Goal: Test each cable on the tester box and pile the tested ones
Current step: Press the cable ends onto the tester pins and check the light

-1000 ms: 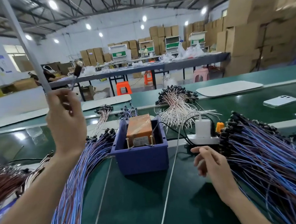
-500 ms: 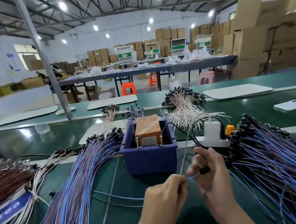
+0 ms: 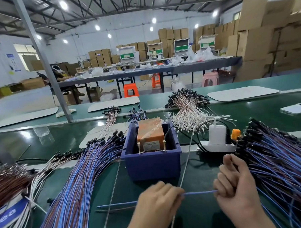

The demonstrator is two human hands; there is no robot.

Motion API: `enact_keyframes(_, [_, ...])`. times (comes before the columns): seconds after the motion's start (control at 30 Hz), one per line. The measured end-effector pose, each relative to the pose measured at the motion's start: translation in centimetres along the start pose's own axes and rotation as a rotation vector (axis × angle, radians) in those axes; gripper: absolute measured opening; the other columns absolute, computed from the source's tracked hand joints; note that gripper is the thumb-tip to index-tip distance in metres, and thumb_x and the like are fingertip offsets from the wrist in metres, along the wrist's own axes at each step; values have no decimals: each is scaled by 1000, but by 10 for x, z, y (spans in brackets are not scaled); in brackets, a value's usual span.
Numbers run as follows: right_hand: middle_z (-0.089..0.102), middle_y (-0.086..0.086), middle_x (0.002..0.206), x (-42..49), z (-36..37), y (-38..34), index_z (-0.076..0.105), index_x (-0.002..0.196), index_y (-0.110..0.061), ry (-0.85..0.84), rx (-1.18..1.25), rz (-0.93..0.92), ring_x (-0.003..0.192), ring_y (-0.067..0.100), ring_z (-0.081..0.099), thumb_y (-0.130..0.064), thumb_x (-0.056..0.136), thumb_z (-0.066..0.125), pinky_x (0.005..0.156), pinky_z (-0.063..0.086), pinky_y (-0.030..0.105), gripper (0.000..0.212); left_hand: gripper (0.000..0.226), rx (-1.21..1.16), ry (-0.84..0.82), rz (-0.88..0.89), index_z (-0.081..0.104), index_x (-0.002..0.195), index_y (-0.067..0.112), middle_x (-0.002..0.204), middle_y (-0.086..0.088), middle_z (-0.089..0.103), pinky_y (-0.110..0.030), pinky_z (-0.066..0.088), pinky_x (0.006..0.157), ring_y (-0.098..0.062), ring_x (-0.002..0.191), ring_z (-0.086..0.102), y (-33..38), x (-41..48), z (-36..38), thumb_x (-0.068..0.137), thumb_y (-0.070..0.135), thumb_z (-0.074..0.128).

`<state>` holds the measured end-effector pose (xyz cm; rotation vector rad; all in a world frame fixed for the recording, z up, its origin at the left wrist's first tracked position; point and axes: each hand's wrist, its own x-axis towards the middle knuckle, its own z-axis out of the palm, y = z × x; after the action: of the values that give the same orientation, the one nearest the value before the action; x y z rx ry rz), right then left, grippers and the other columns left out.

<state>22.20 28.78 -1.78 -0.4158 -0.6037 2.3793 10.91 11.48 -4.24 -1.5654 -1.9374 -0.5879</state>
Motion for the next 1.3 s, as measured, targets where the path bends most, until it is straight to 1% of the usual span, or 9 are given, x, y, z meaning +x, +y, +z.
enact_keyframes(0.17, [18,-6,41,9,-16,-8,65,80,-22,125,-129,-38,44,11,0,-35,92,58,29,10,21,19,27,248,212,-207,78,97,24,92,6,65,-32,35,85,-20,91,56,-48,-18,-18,91,37,56])
enact_keyframes(0.27, [20,-9,44,8,-15,4,64,89,-16,125,-327,-71,37,7,8,-34,99,54,30,12,17,23,27,332,332,-420,77,107,27,106,0,54,-36,31,89,-28,102,46,-55,-24,-23,83,30,65])
enact_keyframes(0.47, [36,-8,47,-11,-5,43,68,98,-36,-85,-1055,-307,40,6,27,-33,95,62,39,24,17,8,25,139,383,-201,69,116,26,99,3,54,-34,47,76,-21,88,50,-21,-14,-13,92,24,67])
enact_keyframes(0.67, [58,-15,72,-22,-1,49,33,134,-62,-276,-1503,-536,56,3,54,-56,88,55,54,40,14,52,17,-16,324,-23,68,115,26,103,8,60,-29,53,80,-14,95,54,11,-4,-3,105,30,55])
enact_keyframes(0.77, [56,-36,95,-23,-1,48,21,142,-69,-314,-1604,-629,63,-7,58,-26,86,73,61,44,10,88,21,-44,282,9,71,119,25,105,9,64,-29,53,79,-11,97,55,12,-5,-2,103,27,58])
enact_keyframes(0.83, [55,-35,105,-25,0,47,10,141,-71,-348,-1633,-729,63,-6,57,-18,84,73,60,44,9,99,22,-72,261,14,73,118,25,107,10,66,-29,53,81,-10,100,55,11,-6,-3,99,27,62])
enact_keyframes(0.97, [64,-14,93,-24,1,44,38,144,-49,-386,-1643,-1020,53,7,55,-5,76,65,46,46,17,85,19,-125,248,69,71,115,27,111,13,63,-24,50,90,-9,104,56,19,-3,-6,99,30,62])
enact_keyframes(1.1, [66,-13,89,-21,3,49,57,114,-39,-388,-1566,-1197,56,6,60,-23,88,53,40,47,22,31,15,-115,282,66,72,105,25,105,10,66,-25,50,87,-11,99,57,26,-1,-8,100,26,59])
enact_keyframes(1.3, [66,-21,92,-22,4,62,58,108,-39,-335,-1562,-1140,51,1,51,-27,80,53,41,45,20,30,13,-113,374,-64,71,85,14,88,2,66,-26,51,68,-14,76,60,25,1,-5,91,15,60])
